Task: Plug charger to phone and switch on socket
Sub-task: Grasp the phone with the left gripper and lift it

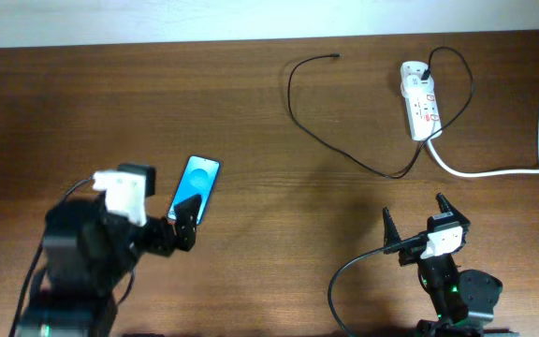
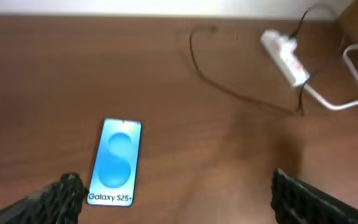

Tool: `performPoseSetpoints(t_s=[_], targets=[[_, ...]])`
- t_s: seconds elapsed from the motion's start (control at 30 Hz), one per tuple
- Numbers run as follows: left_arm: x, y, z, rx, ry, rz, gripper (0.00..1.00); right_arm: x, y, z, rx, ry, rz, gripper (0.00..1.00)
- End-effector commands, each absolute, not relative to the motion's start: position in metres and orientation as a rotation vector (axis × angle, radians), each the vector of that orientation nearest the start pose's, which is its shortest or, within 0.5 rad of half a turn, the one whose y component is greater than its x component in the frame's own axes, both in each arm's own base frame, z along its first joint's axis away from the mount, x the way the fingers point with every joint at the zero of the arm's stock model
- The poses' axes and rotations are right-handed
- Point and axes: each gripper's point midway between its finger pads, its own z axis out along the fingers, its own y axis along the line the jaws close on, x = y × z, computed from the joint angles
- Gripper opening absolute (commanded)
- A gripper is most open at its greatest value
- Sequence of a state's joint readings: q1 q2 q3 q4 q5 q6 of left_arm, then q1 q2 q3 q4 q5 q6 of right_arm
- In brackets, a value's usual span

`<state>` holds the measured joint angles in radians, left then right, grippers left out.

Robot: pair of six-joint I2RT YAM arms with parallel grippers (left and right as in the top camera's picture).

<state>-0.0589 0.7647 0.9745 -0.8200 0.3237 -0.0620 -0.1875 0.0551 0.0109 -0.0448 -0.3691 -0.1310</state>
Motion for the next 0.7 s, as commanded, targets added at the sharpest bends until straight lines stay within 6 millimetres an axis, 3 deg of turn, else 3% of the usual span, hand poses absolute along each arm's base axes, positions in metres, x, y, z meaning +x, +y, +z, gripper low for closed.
performPoseSetpoints(t_s=[0.0,0.1,0.17,0.23,0.33,0.5,0.67], targets=[[0.265,-0.077,0.240,0.247,2.312,-0.449,0.99,0.244,0.019,0.155,-0.243,1.637,0.077,0.98],[0.284,-0.077,0.207,0.227,2.433,-0.461,0.99,0.244,0.019,0.155,-0.243,1.637,0.077,0.98],[0.299,-0.077,0.175,0.215,2.536,-0.462,0.99,0.244,0.019,0.155,-0.243,1.637,0.077,0.98],[0.308,-0.077,0.152,0.298,2.582,-0.442,0.99,0.244,0.019,0.155,-0.243,1.637,0.077,0.98],[0.320,-0.066,0.110,0.276,2.702,-0.359,0.99,0.244,0.019,0.155,-0.243,1.637,0.077,0.98],[0.342,-0.035,0.081,0.234,2.744,-0.097,0.99,0.244,0.019,0.155,-0.243,1.637,0.077,0.98],[0.358,-0.037,0.084,0.365,2.663,-0.069,0.99,0.244,0.019,0.155,-0.243,1.637,0.077,0.98]])
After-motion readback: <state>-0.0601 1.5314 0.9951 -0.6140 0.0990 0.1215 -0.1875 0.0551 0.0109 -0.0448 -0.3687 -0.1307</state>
